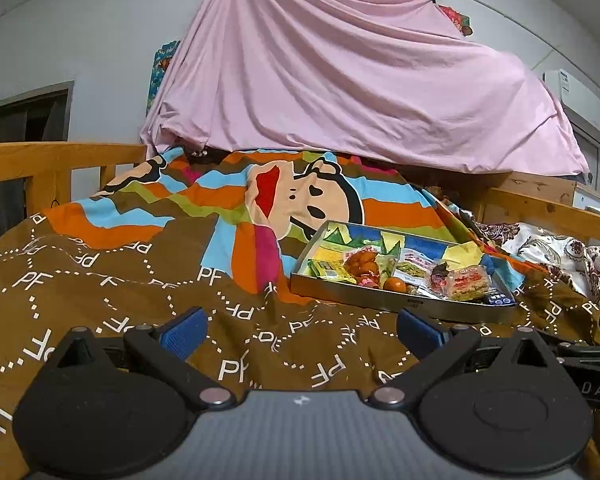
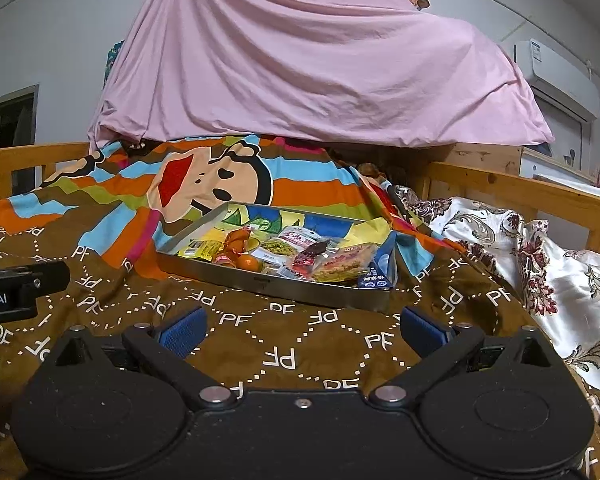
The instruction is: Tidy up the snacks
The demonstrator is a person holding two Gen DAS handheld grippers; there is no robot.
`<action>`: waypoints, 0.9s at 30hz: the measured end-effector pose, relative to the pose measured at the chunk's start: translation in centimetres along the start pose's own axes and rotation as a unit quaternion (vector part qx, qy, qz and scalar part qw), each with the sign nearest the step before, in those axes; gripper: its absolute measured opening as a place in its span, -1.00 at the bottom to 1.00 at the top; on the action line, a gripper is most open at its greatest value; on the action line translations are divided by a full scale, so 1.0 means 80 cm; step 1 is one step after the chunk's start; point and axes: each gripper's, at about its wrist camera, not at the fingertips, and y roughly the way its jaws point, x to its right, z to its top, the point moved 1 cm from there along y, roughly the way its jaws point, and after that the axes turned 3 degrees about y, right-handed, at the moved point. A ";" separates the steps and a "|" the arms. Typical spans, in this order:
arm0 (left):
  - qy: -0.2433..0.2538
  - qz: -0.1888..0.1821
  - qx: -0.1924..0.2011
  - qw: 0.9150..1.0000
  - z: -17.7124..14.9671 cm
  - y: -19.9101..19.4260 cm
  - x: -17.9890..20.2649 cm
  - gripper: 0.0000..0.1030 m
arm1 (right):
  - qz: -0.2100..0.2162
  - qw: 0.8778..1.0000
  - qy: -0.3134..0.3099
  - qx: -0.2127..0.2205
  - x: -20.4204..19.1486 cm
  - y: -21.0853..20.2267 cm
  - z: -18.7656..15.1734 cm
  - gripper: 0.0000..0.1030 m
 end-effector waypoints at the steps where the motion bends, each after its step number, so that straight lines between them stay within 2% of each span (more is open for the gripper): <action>1: 0.001 0.000 0.000 1.000 0.000 0.000 0.000 0.99 | 0.000 1.000 0.001 0.000 0.001 0.000 0.000 0.99; 27: 0.003 0.001 0.001 1.000 -0.003 -0.001 0.001 0.99 | 0.001 1.000 -0.001 0.000 0.001 0.002 -0.003 0.99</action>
